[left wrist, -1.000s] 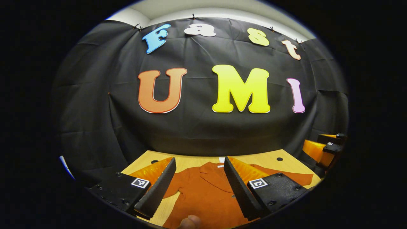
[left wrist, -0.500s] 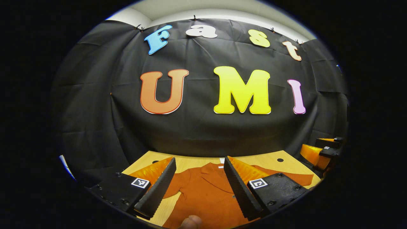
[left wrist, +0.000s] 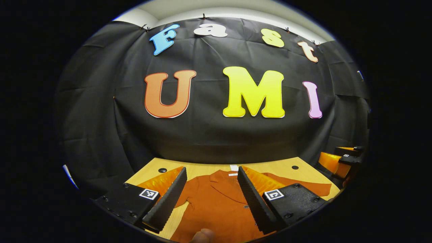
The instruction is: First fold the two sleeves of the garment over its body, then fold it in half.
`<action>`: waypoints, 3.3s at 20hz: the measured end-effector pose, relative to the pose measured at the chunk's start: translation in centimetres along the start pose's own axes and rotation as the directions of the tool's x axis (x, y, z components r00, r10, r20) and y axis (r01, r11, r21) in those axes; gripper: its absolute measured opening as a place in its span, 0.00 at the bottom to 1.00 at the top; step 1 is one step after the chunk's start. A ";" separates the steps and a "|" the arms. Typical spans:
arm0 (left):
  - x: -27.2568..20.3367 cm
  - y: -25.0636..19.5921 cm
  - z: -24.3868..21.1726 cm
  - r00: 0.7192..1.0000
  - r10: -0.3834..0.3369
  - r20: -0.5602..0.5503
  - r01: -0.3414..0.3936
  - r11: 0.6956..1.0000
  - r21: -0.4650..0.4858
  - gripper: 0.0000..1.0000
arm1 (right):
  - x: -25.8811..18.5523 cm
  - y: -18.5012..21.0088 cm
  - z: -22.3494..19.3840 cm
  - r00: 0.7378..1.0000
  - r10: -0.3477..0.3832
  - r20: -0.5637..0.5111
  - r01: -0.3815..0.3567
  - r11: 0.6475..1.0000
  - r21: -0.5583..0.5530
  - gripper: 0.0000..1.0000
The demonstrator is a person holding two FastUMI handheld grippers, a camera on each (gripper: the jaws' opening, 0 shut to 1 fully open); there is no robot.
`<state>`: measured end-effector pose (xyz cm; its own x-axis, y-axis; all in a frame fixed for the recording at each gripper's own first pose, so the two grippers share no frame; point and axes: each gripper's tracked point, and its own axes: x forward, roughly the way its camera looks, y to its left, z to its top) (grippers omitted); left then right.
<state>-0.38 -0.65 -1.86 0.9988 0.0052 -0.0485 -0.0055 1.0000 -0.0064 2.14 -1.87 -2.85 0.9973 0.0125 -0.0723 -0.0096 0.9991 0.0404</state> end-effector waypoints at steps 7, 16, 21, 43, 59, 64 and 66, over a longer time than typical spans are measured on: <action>0.1 -1.5 -1.2 0.999 -0.001 -0.046 0.002 1.000 0.006 0.98 | 3.1 -7.6 0.7 0.993 -0.114 0.006 0.114 0.993 0.013 0.94; -0.4 -3.4 -5.2 0.982 0.046 -0.186 -0.047 0.999 -0.001 0.98 | 6.5 -25.9 -7.7 0.854 -0.409 -0.320 0.452 0.890 0.067 0.94; -1.1 -5.4 -8.3 0.955 0.077 -0.288 -0.078 0.997 0.011 0.98 | 4.7 -34.1 -19.8 0.596 -0.413 -0.689 0.618 0.783 0.065 0.94; -4.6 -8.7 -14.6 0.877 0.124 -0.464 -0.127 0.992 0.026 1.00 | 7.0 -34.0 -29.3 0.358 0.061 -0.932 0.623 0.728 0.287 0.91; -5.7 1.6 -17.3 0.847 0.200 -0.492 -0.207 0.977 0.041 1.00 | 9.1 -31.0 -23.7 0.456 0.010 -0.890 0.572 0.763 0.302 0.12; -5.2 3.6 -18.4 0.861 0.167 -0.480 -0.157 0.986 0.061 1.00 | 10.6 -26.9 -18.1 0.509 -0.040 -0.860 0.522 0.809 0.272 0.03; -5.1 4.8 -19.1 0.863 0.153 -0.482 -0.150 0.988 0.045 1.00 | 11.7 -23.4 -15.5 0.536 -0.036 -0.843 0.483 0.833 0.271 0.03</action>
<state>-6.42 3.99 -20.76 0.8376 0.1543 -0.5240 -0.1529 0.9872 0.0462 12.94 -24.51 -20.07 0.4739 0.0041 -0.8806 0.4931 0.8273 0.2692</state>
